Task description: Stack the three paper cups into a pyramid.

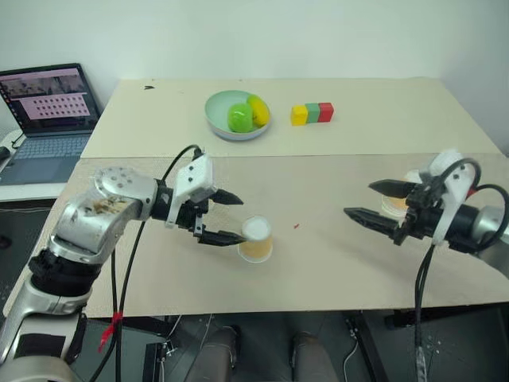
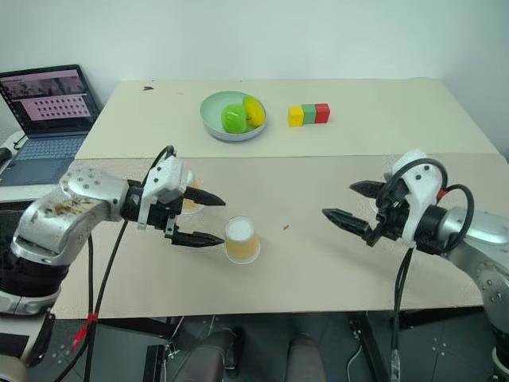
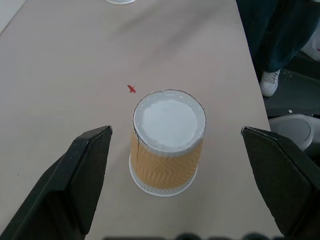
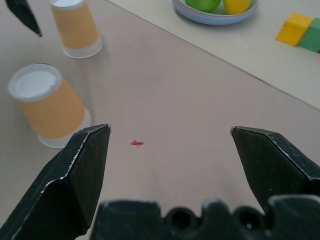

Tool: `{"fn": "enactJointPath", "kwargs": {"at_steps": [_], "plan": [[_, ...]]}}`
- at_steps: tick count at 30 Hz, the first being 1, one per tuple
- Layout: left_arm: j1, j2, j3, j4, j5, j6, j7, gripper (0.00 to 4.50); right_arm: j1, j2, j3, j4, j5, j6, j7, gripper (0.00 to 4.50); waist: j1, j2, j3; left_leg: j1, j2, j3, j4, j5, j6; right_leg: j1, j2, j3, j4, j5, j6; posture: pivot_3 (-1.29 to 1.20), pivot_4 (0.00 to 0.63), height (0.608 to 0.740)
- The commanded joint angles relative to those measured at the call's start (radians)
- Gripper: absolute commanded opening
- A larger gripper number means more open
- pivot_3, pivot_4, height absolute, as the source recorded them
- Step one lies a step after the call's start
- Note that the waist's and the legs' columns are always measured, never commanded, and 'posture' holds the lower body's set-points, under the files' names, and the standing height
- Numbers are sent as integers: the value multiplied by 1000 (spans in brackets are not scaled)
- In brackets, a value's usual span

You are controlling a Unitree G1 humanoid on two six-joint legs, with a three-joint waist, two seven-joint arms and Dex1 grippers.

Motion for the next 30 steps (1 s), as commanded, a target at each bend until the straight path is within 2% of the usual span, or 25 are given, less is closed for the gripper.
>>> {"fn": "enactJointPath", "kwargs": {"at_steps": [1,15,27,30], "plan": [[14,14,27,-32,19,-46,20,4407,-21,-16,-24,0,-20,-45,21,4500,1,0,0,0,0,0,0,0,0,0,0,0,0,0,0,0,150,740],[124,-101,-16,-21,71,-150,108,4407,-42,-18,-45,-10,-25,-29,8,4500,2,0,0,0,0,1,0,0,0,0,0,2,0,0,0,0,150,740],[82,-209,-33,71,105,-201,141,4407,-29,-22,-63,-22,-28,-24,-4,4500,4,0,0,0,0,2,0,0,1,-1,0,2,0,0,0,0,150,740],[72,-225,-37,85,115,-209,145,3725,-27,-24,-69,-25,-31,-24,-7,4500,4,0,0,0,-1,2,0,0,1,0,0,2,0,0,0,0,150,740]]}}
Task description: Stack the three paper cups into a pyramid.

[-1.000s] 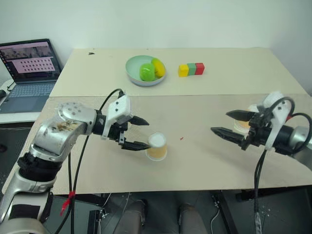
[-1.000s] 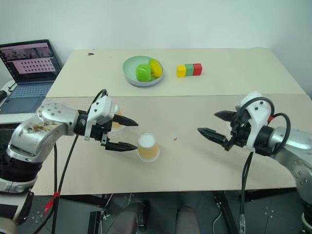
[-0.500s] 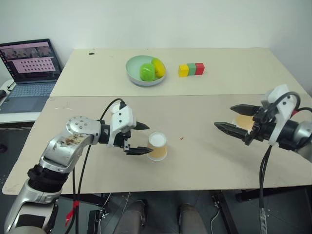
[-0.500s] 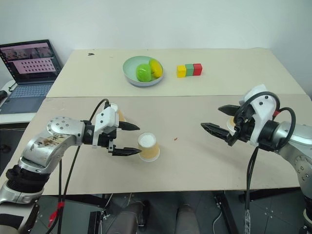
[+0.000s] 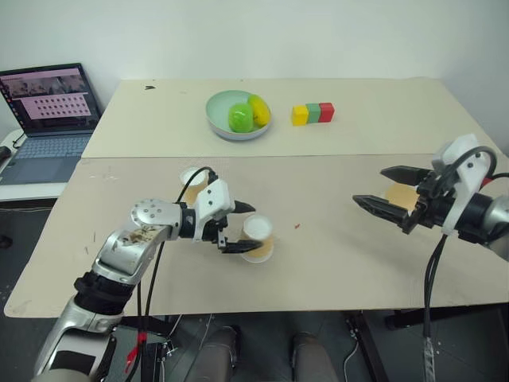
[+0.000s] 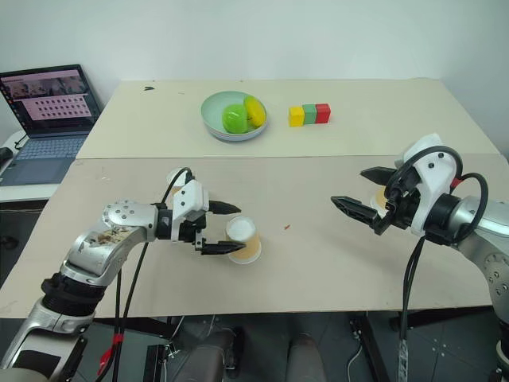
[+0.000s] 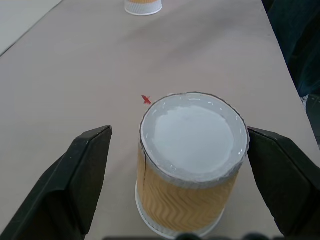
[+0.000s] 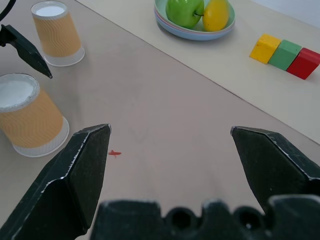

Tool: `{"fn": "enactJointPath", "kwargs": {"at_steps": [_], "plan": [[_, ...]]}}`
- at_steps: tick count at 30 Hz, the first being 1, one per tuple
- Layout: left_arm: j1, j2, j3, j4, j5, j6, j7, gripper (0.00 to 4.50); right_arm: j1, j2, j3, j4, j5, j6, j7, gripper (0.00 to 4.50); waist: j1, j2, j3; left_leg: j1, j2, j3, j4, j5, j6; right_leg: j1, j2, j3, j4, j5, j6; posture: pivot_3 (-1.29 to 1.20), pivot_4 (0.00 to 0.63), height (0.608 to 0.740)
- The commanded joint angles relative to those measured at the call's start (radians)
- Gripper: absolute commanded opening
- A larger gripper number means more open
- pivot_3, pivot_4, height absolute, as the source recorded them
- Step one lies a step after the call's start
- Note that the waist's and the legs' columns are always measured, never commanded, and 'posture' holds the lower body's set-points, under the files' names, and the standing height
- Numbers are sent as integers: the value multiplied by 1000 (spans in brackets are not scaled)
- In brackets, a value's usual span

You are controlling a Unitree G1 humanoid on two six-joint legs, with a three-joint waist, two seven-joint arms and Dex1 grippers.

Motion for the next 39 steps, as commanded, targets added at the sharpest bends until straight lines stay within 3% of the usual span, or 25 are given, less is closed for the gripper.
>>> {"fn": "enactJointPath", "kwargs": {"at_steps": [1,4,11,15,19,30,39], "plan": [[-22,-14,-3,7,13,-32,4,3335,-2,-22,-51,-29,-1,-7,-3,4500,0,0,0,0,0,0,0,0,0,0,0,0,0,0,0,0,150,740],[-28,-23,-5,15,17,-30,2,2331,7,-20,-56,-34,-2,-7,-4,4500,0,0,0,0,0,0,0,0,0,0,0,0,0,0,0,0,150,740],[-96,-61,-1,73,48,-49,36,2331,14,-16,-58,-31,-8,-13,-6,4500,1,0,0,0,0,0,0,0,0,0,0,0,0,0,0,0,150,740],[-256,-161,25,254,142,-100,210,2331,15,-4,-55,-36,-12,-19,-18,4500,15,0,0,0,-1,0,2,0,0,1,0,-1,0,0,1,0,150,740],[-351,-220,24,380,181,-160,260,2331,17,12,-51,-52,-13,-18,-38,4500,15,-1,0,0,-1,0,3,-1,2,2,0,0,-1,1,2,0,150,740],[-489,-360,-66,652,268,-314,197,2331,46,71,-60,-132,8,2,-129,4500,19,-1,0,0,-3,1,4,-2,3,3,-1,0,0,1,3,0,150,740],[-459,-364,-100,660,270,-298,86,2331,65,91,-67,-173,18,11,-180,4500,10,-1,0,0,-3,1,5,-2,4,3,-2,0,0,1,4,0,150,740]]}}
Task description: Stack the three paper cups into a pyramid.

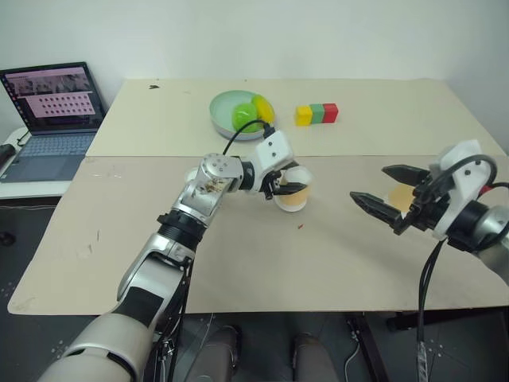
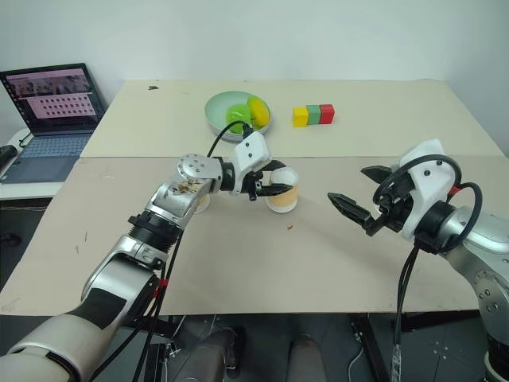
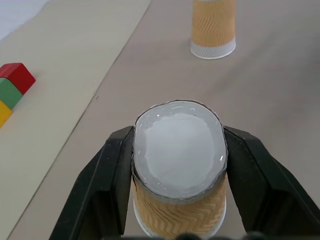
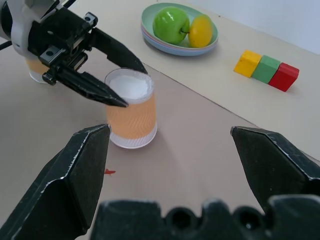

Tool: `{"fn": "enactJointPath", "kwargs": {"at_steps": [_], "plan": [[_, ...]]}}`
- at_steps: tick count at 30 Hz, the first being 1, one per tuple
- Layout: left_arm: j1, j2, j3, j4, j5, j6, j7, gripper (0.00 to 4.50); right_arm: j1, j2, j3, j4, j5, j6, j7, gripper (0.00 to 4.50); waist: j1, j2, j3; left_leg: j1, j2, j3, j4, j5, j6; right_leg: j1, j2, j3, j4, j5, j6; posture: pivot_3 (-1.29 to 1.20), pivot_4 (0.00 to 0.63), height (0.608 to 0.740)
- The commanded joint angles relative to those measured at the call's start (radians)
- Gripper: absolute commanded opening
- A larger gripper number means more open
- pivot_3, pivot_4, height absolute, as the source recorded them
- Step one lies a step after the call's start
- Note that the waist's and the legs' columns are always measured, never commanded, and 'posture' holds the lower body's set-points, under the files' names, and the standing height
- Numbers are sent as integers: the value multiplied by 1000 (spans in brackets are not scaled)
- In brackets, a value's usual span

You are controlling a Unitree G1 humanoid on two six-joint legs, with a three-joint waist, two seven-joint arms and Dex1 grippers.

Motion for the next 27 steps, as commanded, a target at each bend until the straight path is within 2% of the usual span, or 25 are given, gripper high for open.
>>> {"fn": "enactJointPath", "kwargs": {"at_steps": [1,6,8,10,12,20,24,27], "plan": [[7,0,-7,-26,11,-21,-28,2331,-2,5,-33,-44,17,2,-21,4500,-1,0,0,0,0,0,0,0,0,0,0,0,0,0,0,0,150,740],[13,-12,-5,-33,13,-9,-39,2331,-2,1,-40,-50,26,8,-34,4500,-1,0,0,0,0,0,0,0,0,0,0,0,0,0,0,0,150,740],[20,-16,-7,-41,9,-10,-48,3248,-3,-3,-40,-47,25,7,-36,4500,0,0,0,0,0,0,0,0,0,0,0,0,0,0,0,0,150,740],[22,-18,-6,-44,8,-9,-50,3946,-4,-5,-40,-46,27,7,-36,4500,0,0,0,0,0,0,0,0,0,0,0,0,0,0,0,0,150,740],[19,-17,-1,-49,5,0,-56,4447,-5,-8,-40,-43,27,6,-35,4500,-1,0,0,0,0,0,0,0,0,0,0,0,0,0,0,0,150,740],[-73,19,61,-136,-26,92,-50,4447,-25,-12,-12,-13,16,-9,-17,4500,-3,0,0,0,0,0,0,0,0,0,0,0,0,0,0,0,150,740],[-245,52,180,-212,-101,245,-7,4447,-76,-16,31,18,6,-23,6,4500,-6,0,0,-1,0,0,1,0,0,0,0,0,0,0,1,0,150,740],[-289,119,235,-230,-117,320,16,4447,-102,-11,68,51,-13,-38,27,4500,-17,0,0,-3,0,0,2,0,1,-2,0,-1,0,-3,8,0,150,740]]}}
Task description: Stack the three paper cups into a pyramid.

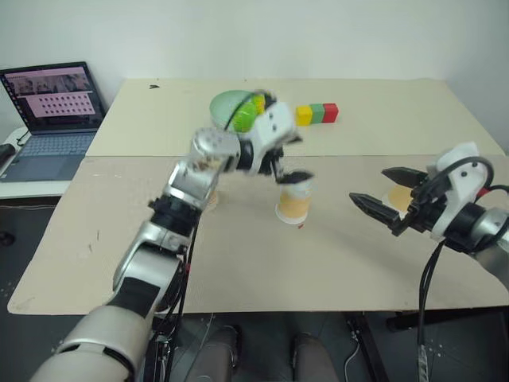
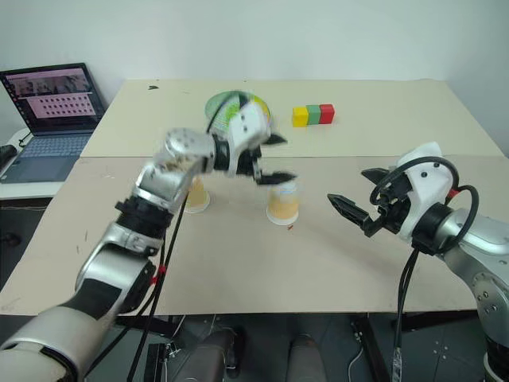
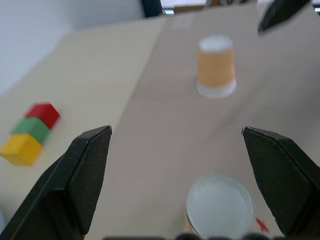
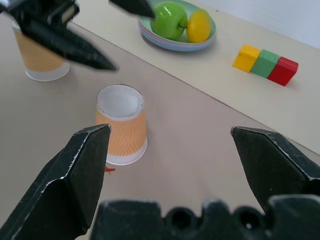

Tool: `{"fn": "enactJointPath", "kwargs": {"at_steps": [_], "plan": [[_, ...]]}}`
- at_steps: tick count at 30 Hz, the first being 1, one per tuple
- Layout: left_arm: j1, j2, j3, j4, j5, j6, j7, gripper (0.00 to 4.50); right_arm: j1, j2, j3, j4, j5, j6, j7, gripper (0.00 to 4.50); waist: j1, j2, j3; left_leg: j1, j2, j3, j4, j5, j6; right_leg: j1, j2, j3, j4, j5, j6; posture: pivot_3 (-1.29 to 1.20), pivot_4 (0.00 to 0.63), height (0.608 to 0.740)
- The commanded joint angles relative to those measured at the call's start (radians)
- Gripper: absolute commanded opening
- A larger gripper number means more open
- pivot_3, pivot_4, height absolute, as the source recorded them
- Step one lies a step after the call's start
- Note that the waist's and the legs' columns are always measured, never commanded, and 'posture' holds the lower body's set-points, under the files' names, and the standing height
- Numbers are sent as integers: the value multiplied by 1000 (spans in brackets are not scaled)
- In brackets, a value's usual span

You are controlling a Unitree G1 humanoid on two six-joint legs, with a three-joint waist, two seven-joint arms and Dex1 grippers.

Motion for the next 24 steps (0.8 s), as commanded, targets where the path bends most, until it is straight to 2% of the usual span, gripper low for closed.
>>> {"fn": "enactJointPath", "kwargs": {"at_steps": [1,7,12,15,17,19,24], "plan": [[-31,87,81,-60,-17,71,41,4447,-29,-6,25,26,-31,-47,26,4500,-8,1,0,0,0,0,0,0,0,0,0,0,0,0,0,0,150,740],[80,252,183,-101,11,182,168,4447,-102,2,99,104,-65,-91,88,4500,-27,2,-1,6,1,1,-2,0,0,2,2,2,3,0,0,0,150,740],[252,389,274,-294,-48,284,169,4447,-158,-23,173,199,-128,-149,191,4500,-31,1,0,5,1,1,-2,0,0,1,1,3,2,4,-5,0,150,740],[393,409,338,-447,-124,363,163,4447,-214,-18,208,267,-158,-181,240,4500,-23,1,0,3,0,2,-2,0,0,-2,1,5,2,4,-5,0,150,740],[517,370,447,-533,-264,425,129,4447,-257,0,242,311,-181,-205,262,4500,-21,1,-1,3,1,2,-2,0,0,-3,1,5,2,4,-5,0,150,740],[653,383,472,-575,-261,400,138,4447,-283,14,271,344,-201,-225,284,4500,-22,1,-1,4,1,3,-2,0,0,-2,1,7,2,4,-6,0,150,740],[824,382,551,-615,-297,394,209,4447,-319,38,295,383,-225,-242,315,4500,-19,0,-1,3,3,4,-3,0,-1,-8,4,8,2,6,-9,0,150,740]]}}
